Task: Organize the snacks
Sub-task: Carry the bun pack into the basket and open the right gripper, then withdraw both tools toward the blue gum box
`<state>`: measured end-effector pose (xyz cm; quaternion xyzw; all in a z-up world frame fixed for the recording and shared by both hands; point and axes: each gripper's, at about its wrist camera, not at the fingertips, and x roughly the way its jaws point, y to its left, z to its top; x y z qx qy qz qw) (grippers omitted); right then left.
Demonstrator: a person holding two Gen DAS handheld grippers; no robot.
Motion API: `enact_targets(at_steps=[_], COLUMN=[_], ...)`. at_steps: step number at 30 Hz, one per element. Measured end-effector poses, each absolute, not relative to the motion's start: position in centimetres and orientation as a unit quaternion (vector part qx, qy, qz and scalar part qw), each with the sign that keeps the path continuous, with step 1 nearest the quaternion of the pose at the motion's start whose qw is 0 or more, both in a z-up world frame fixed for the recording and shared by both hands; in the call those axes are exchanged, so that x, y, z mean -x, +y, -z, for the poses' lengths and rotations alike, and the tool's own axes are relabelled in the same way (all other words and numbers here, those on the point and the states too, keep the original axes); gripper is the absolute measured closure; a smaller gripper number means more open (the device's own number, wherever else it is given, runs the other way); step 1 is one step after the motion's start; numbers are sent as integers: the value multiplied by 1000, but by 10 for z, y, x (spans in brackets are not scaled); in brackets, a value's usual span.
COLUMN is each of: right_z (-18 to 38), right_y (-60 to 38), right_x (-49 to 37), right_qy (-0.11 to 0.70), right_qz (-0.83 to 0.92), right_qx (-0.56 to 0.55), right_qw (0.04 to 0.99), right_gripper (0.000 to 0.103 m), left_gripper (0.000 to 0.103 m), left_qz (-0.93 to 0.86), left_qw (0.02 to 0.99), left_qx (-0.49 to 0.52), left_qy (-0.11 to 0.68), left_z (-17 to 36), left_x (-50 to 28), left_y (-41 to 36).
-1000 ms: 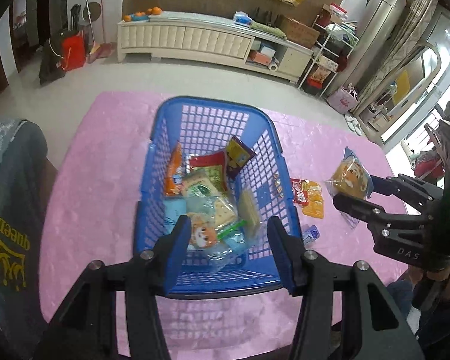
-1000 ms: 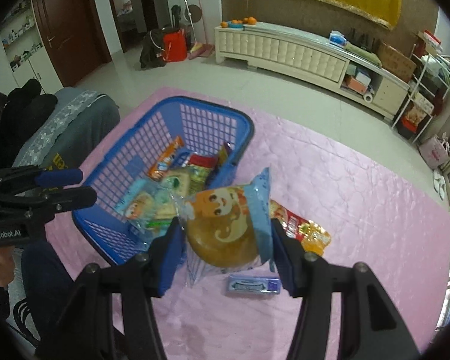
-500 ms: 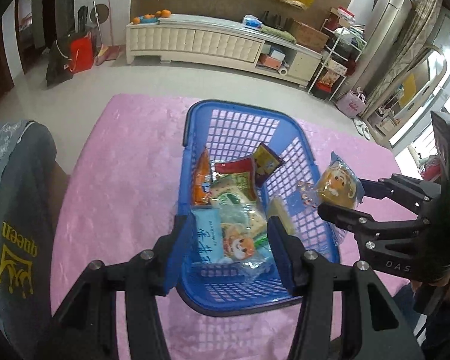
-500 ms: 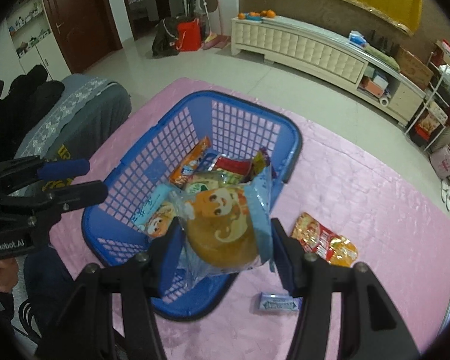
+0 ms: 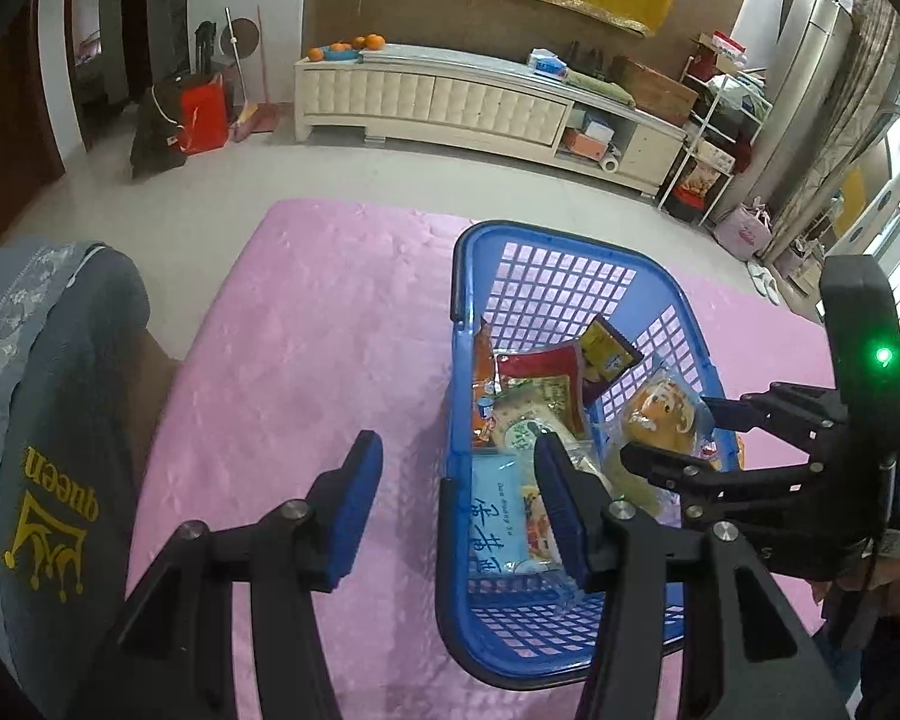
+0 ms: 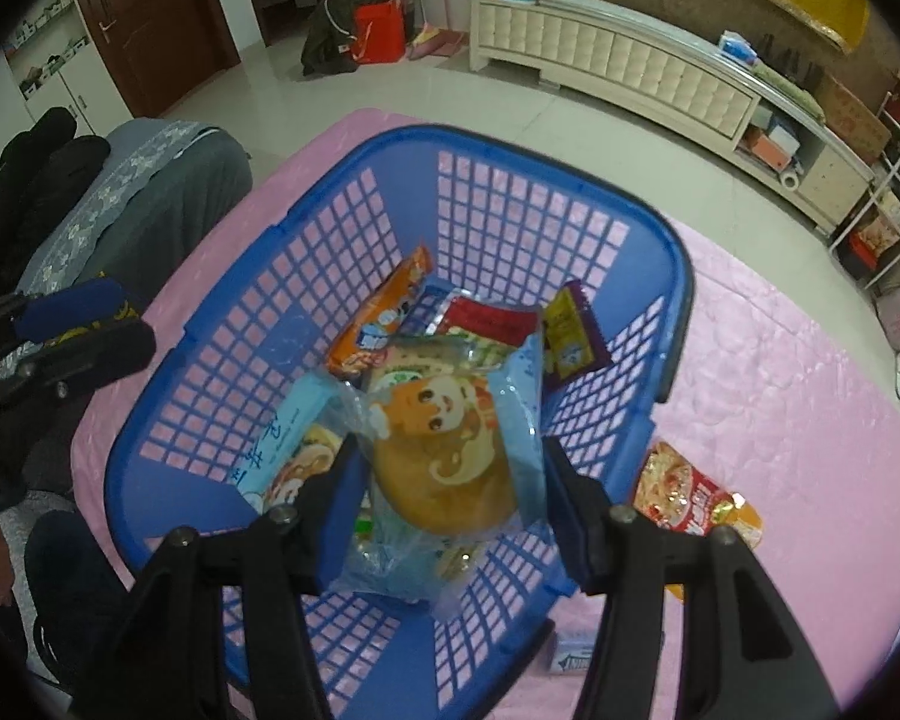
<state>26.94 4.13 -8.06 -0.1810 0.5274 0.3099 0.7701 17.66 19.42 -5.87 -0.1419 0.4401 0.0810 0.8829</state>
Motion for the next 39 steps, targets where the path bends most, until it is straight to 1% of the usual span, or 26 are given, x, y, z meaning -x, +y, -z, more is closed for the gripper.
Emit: enact_targets(at_steps=[4,5,6,7,8,9,12,15,17,27,31,39], right_z=[87,86,84,81,76,70,52,39,30,-2,-11,-12], right_y=[43,44,44,45,46,45,39,26,12,-60,-88,-147], right_x=[-266,-264,-262,-260,-257,-252,-245,-244,-242,-233,-226,-213], right_qy=[533,532,532,529,521,507,485,485,487,467,459,424], right_qz=[-312,-313,-317,-321,-323,-319,-316,-310,-303,-265,-248,-218], right_qx=[182,183,183,184,188,196,202,193,182,158,155,156], right_qw=[765,765,764,764,767,777,790,794,799,829,839,865], right_gripper=[40,37,32,27,18,13,13,13,13,13,13,13], left_gripper=[53,52,51,47,45,45,45,44,41,39,34,34], left_qz=[-80,-80,-80,-79,-75,-70,-68,-65,-67,-39,-16,20], left_qw=[881,880,880,881,882,884,886,887,889,902,906,907], left_qx=[140,139,138,137,135,134,134,136,131,83,41,10], left_qy=[445,446,447,447,445,442,438,436,433,422,421,421], left_z=[61,62,62,61,59,57,51,44,39,10,7,19], left_x=[-174,-173,-172,-170,-168,-166,-163,-159,-156,-152,-153,-157], left_y=[191,190,191,190,187,185,181,176,168,104,69,15])
